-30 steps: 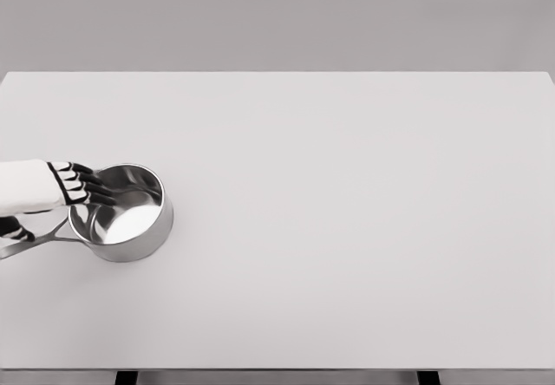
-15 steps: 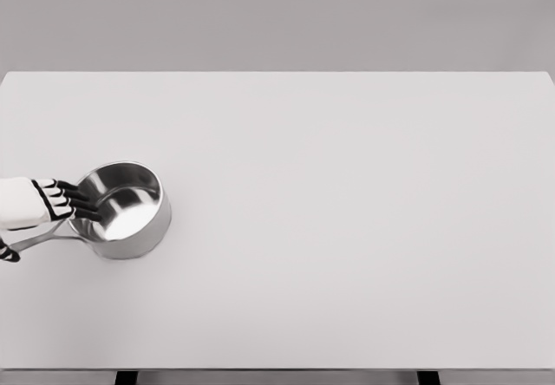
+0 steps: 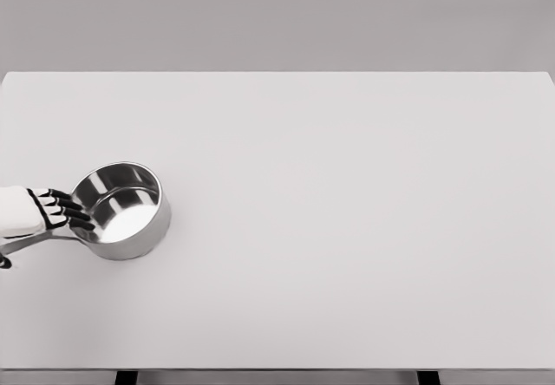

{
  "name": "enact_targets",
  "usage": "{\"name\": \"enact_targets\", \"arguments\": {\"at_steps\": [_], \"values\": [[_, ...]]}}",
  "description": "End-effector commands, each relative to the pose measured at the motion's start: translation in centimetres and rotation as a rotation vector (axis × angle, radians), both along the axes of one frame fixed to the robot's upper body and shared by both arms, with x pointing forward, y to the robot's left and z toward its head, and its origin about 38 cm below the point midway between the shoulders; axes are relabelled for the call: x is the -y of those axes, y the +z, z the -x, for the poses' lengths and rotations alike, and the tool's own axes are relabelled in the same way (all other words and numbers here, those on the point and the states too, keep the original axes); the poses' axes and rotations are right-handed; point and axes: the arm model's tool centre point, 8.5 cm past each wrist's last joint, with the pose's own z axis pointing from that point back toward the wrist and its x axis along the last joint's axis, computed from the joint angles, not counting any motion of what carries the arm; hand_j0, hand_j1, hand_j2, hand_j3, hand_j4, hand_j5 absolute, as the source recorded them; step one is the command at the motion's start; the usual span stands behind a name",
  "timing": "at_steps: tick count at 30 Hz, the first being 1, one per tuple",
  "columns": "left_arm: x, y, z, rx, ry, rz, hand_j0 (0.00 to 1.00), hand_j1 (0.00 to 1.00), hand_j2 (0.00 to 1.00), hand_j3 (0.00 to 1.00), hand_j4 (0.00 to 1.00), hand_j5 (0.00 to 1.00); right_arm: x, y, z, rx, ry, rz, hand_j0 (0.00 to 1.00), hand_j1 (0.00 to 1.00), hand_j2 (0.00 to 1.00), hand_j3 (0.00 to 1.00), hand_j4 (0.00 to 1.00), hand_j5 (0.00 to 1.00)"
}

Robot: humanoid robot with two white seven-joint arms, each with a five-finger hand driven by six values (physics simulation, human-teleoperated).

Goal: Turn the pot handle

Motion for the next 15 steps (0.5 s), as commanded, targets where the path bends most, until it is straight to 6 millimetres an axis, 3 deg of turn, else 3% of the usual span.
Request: {"name": "enact_targets", "arguments": {"at_steps": [1, 15], "values": [[-0.5, -0.2, -0.4, 0.010, 0.004, -0.031, 1.00, 1.00, 1.00, 1.00, 1.00, 1.00, 0.0, 0.0, 0.0, 0.000, 0.000, -0.001, 1.00, 1.00, 1.00, 1.00, 1.00, 1.00], [1.3, 1.4, -2.5, 0.087, -0.074, -0.092, 1.00, 1.00, 1.00, 1.00, 1.00, 1.00, 0.0, 0.0, 0.0, 0.001, 0.000, 0.000, 1.00, 1.00, 1.00, 1.00, 1.00, 1.00]]}}
